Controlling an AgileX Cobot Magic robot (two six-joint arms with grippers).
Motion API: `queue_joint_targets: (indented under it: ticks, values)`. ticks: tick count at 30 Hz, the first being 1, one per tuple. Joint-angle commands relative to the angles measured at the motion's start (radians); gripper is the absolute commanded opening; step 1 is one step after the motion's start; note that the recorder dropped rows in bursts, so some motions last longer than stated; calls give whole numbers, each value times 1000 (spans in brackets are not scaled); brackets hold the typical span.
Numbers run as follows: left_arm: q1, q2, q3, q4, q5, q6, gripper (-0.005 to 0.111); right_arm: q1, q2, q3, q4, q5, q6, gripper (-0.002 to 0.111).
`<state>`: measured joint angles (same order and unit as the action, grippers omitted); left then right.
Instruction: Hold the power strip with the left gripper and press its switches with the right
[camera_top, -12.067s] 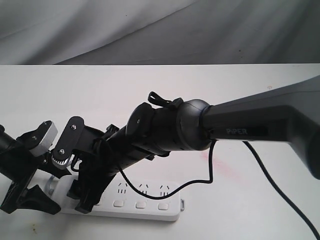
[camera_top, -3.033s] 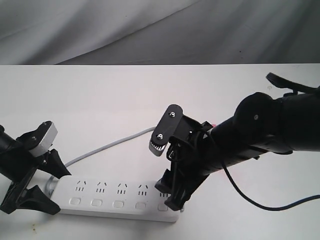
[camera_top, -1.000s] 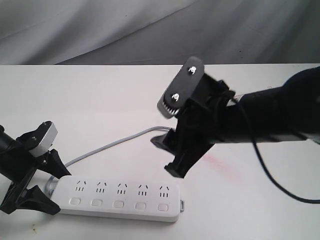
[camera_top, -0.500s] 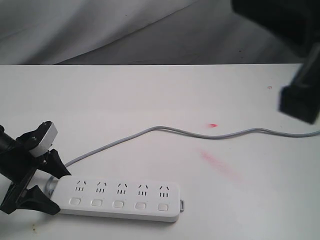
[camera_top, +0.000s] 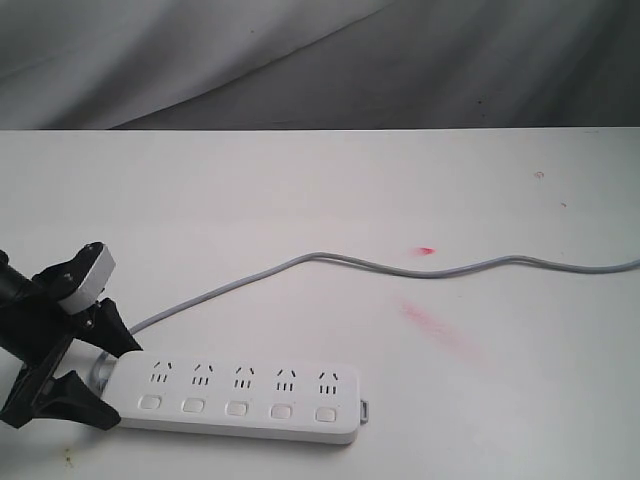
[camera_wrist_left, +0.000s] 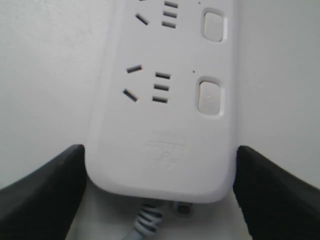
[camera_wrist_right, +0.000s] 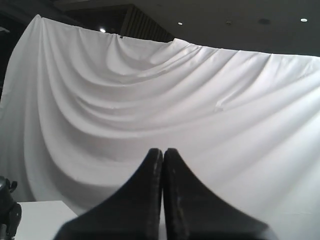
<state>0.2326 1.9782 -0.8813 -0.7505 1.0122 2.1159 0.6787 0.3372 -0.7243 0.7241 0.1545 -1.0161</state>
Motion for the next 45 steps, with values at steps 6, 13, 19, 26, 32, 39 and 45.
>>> queue_joint_targets:
  ticks: [6, 13, 19, 26, 32, 39, 45]
  values:
    - [-5, 17, 17, 82, -68, -22, 64, -3, -10, 7, -8, -13, 4, 0]
    - [-5, 17, 17, 82, -68, -22, 64, -3, -10, 7, -8, -13, 4, 0]
    - [-5, 17, 17, 82, -68, -22, 64, -31, -9, 5, 44, -16, 4, 0]
    - [-5, 17, 17, 82, -68, -22, 64, -304, 8, 24, 94, -14, 316, 0]
    - [-5, 17, 17, 82, -68, -22, 64, -564, 8, 134, 93, -14, 551, 0]
    - [-5, 17, 17, 82, -68, -22, 64, -722, 8, 242, 86, -10, 724, 0]
    - [-5, 17, 17, 82, -68, -22, 64, -763, 8, 302, 86, -15, 1001, 0]
